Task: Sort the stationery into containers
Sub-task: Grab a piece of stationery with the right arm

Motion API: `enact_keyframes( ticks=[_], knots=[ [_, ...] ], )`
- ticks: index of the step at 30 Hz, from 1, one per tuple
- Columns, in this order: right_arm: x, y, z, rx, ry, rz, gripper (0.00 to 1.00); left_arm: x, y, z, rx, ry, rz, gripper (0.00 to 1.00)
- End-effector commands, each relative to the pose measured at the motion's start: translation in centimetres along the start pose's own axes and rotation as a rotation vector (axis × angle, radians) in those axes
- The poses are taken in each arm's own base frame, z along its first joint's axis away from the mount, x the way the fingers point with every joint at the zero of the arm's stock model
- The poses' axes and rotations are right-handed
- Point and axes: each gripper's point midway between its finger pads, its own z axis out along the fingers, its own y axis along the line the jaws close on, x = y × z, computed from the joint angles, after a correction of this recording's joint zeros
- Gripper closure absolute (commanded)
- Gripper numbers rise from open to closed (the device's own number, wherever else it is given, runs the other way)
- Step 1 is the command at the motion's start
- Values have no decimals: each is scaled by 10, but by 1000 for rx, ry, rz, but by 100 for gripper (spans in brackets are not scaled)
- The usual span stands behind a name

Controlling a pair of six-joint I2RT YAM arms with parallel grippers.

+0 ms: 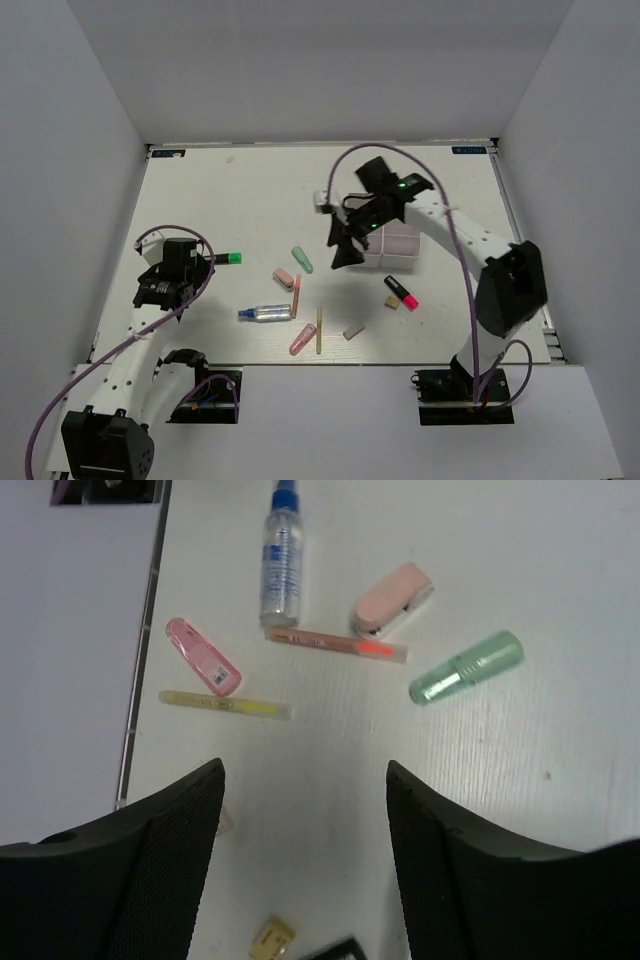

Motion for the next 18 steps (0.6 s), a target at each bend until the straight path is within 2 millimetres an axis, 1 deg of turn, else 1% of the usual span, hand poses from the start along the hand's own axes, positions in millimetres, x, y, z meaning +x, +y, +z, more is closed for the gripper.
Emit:
enact_keyframes(
  ticks=[1, 2, 3, 4, 5, 6, 7, 8, 9, 10, 11, 12, 13, 14, 15, 16, 17, 18],
  knots=[
    [-8, 12, 38, -77, 129, -120, 31, -19, 9, -2, -42, -78, 4, 3],
    [-12, 15, 62, -78, 201, -162, 31, -21, 11, -2, -49, -80, -8, 0],
    [-13, 5, 71, -38, 253, -162, 28, -24, 12, -3, -54, -84, -16, 0],
    [-13, 5, 78, -36, 282, -156, 28, -26, 17, -5, -79, -94, -27, 0],
    [-17, 8, 97, -35, 325, -166, 28, -28, 21, -6, -94, -104, -34, 0],
    [-26, 2, 100, 4, 340, -181, 26, -32, 27, -9, -113, -118, -48, 0],
    [-34, 2, 104, 35, 335, -141, 26, -39, 39, -10, -172, -160, -84, 0],
    [-28, 0, 116, 51, 372, -139, 26, -39, 51, -13, -223, -163, -99, 0],
    [-28, 1, 121, 75, 399, -150, 26, -45, 60, -16, -260, -198, -116, 0],
    [-43, 4, 127, 97, 390, -160, 26, -49, 66, -19, -285, -225, -158, 0],
    [-38, 3, 133, 106, 418, -165, 26, -49, 70, -20, -303, -233, -168, 2],
    [-30, 12, 147, 97, 471, -184, 26, -47, 73, -21, -311, -234, -182, 2],
    [-38, 10, 155, 117, 470, -197, 28, -50, 80, -23, -331, -248, -209, 2],
    [-32, 6, 155, 154, 523, -210, 30, -52, 82, -24, -338, -261, -231, 3],
    [-34, 12, 169, 159, 551, -250, 30, -51, 84, -25, -349, -260, -229, 3],
    [-21, 13, 178, 147, 602, -246, 32, -52, 86, -26, -354, -268, -229, 3],
    [-32, 12, 178, 170, 605, -272, 32, -55, 90, -29, -371, -288, -244, 3],
    [-28, 15, 182, 176, 637, -286, 34, -55, 93, -31, -384, -293, -245, 5]
  ],
)
